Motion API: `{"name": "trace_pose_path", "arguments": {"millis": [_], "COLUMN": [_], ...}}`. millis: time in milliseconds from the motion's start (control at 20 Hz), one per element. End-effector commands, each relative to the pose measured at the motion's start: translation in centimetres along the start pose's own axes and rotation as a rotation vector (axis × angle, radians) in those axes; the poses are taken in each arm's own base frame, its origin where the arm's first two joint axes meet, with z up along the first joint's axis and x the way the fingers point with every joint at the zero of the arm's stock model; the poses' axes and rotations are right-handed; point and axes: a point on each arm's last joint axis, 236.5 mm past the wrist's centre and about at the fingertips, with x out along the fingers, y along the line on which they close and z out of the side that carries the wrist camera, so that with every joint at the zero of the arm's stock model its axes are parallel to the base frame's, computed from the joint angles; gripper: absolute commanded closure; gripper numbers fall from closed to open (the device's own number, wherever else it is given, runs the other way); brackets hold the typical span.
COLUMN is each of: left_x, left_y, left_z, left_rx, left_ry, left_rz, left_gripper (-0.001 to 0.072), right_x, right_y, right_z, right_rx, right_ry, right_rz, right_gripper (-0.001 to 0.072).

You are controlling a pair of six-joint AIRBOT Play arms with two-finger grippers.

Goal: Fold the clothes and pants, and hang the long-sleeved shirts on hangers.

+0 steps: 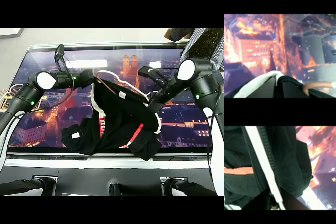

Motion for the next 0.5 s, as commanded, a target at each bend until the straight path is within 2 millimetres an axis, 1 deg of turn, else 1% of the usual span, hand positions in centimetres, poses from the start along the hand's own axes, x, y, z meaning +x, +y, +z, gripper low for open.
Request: {"name": "trace_pose_path", "arguments": {"millis": [0, 200, 300, 450], "left_x": [-0.8, -2.0, -2.6, -2.9], "left_y": [-1.5, -3.2, -3.9, -4.1], "left_z": [1.6, 3.4, 4.0, 3.3], "left_rx": [0.013, 0.028, 0.036, 0.059], "left_ry": [-0.035, -0.079, -0.087, -0.051], "left_rz": [-0.028, -0.059, -0.07, -0.064], "left_gripper": [0.0667, 0.0667, 0.0667, 0.0667], "right_x": [0.1, 0.2, 0.4, 0.7], "right_y": [-0.1, -0.1, -0.3, -0.8], "right_z": [0.2, 0.2, 0.3, 0.5], "right_rx": [0.0, 0.0, 0.001, 0.003], "right_ry": [-0.006, -0.003, -0.003, -0.005], "right_rz": [-0.003, -0.001, -0.006, -0.018], "right_gripper": [0.067, 0.067, 0.067, 0.067]}}
